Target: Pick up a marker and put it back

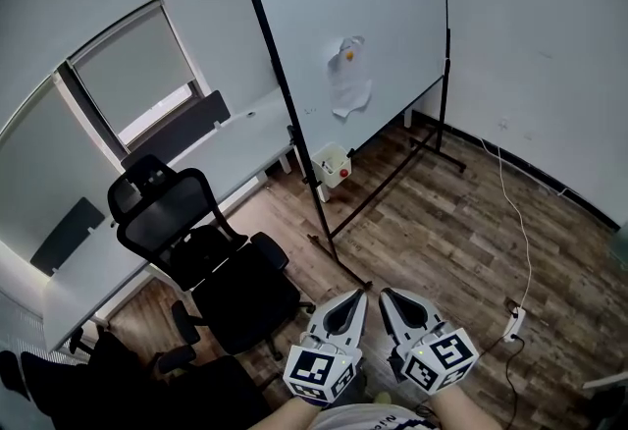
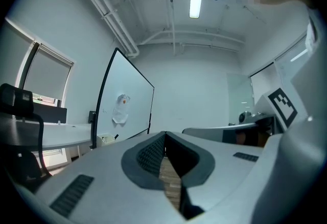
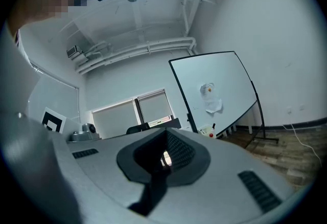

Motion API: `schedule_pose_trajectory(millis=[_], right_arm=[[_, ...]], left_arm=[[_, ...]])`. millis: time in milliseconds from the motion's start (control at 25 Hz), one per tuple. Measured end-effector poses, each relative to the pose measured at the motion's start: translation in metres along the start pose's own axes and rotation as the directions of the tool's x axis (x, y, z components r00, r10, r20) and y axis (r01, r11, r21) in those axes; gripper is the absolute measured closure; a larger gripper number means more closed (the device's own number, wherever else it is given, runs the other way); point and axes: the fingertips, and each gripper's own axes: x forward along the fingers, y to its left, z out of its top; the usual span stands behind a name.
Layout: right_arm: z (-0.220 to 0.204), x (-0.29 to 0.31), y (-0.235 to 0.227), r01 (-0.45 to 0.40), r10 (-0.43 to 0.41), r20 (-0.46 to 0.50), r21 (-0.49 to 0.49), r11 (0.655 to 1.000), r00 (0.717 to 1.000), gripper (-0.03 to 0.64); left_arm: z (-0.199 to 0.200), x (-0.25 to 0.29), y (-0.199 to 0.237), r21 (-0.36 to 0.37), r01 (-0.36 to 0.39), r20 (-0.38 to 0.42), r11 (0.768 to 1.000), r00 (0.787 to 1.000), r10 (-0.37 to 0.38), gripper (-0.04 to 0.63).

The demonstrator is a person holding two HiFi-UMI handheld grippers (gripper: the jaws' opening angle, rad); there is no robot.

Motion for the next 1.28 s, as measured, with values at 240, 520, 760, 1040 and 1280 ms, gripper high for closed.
schedule_pose_trajectory(millis=[240,520,760,1040,1280], right_arm=[[0.012,0.061,-0.032,0.03,-0.03,0.005,-0.013,0.999,1.0,0.606],[0.028,0.146,-0.065,0.072,-0.072,0.011,-0.026,0.997,0.997,0.606],[0.035,0.203,-0.082,0.083,-0.083,0.011,-0.037,0.996,0.996,0.606],[0.043,0.246,-0.116,0.073,-0.073,0.011,-0.026,0.997,0.997,0.606],[0.052,0.293,-0.155,0.014,-0.014,0.011,-0.015,1.0,1.0,0.606]], left_arm=[[0.008,0.054,0.05,0.006,0.025,0.007,1.0,1.0,-0.025,0.584],[0.018,0.116,0.117,0.0,0.075,-0.001,0.997,0.997,-0.075,0.584],[0.022,0.154,0.167,0.001,0.081,-0.002,0.997,0.997,-0.081,0.584],[0.024,0.196,0.199,0.011,0.062,-0.01,0.998,0.998,-0.062,0.584],[0.021,0.241,0.23,0.022,-0.001,-0.019,1.0,1.0,0.001,0.584]])
